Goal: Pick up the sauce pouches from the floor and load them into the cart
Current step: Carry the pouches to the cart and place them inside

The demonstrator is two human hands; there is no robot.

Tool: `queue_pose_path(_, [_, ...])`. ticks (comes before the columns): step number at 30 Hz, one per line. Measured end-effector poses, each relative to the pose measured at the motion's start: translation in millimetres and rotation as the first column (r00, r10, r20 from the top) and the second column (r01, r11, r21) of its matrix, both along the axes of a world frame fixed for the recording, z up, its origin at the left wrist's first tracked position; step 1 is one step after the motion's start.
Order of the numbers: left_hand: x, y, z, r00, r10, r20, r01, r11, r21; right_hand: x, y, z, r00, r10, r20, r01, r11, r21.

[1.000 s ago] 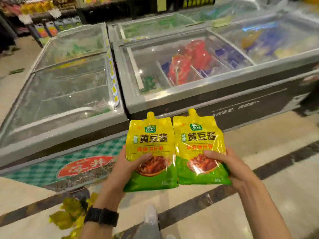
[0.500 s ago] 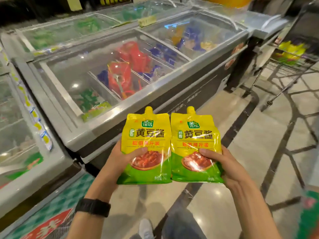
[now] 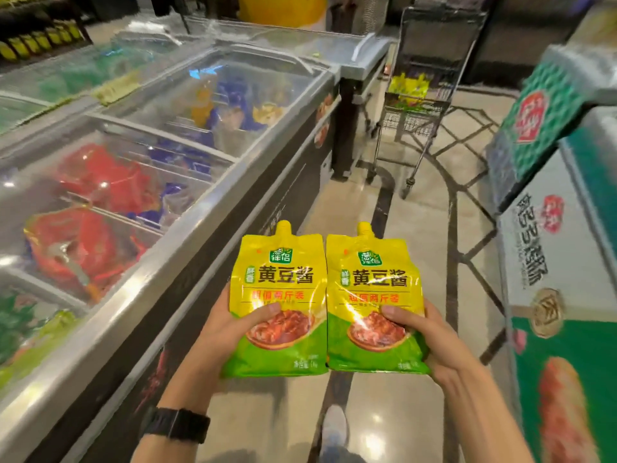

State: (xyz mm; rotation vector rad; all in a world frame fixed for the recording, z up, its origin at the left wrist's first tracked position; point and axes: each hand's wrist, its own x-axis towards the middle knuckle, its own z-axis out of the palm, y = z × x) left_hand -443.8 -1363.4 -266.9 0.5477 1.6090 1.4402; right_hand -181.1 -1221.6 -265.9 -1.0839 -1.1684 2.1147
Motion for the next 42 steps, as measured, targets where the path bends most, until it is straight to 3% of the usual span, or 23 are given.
queue_pose_path(9, [1.0, 139.2, -0.3, 0.981, -0.153, 0.121, 0.157, 0.987, -0.022, 8.5, 120.3, -9.4, 0.995, -0.098, -0.008, 0.098, 0.995, -0.033])
queue_pose_path(22, [-75.8, 381.5, -17.7, 0.915, -0.376, 0.148, 0.383, 0.924, -0.021, -47.0, 298.2, -11.2, 0.941, -0.327, 0.090, 0.333, 0.941, -0.060])
queue_pose_path(29, [-100.9, 505.1, -14.7, 0.888, -0.435, 0.150, 0.441, 0.897, -0.012, -73.8, 390.1, 12.8, 0.917, -0.394, 0.055, 0.396, 0.918, -0.019])
queue_pose_path(35, [-99.6, 609.8, -21.1, 0.865, -0.474, 0.162, 0.482, 0.876, -0.010, -68.8, 485.5, -5.5, 0.897, -0.436, 0.066, 0.439, 0.898, -0.037])
queue_pose_path(42, [-80.9, 740.0, -25.2, 0.884, -0.429, 0.186, 0.440, 0.898, -0.016, -55.5, 620.0, -9.8, 0.888, -0.456, 0.058, 0.459, 0.886, -0.060])
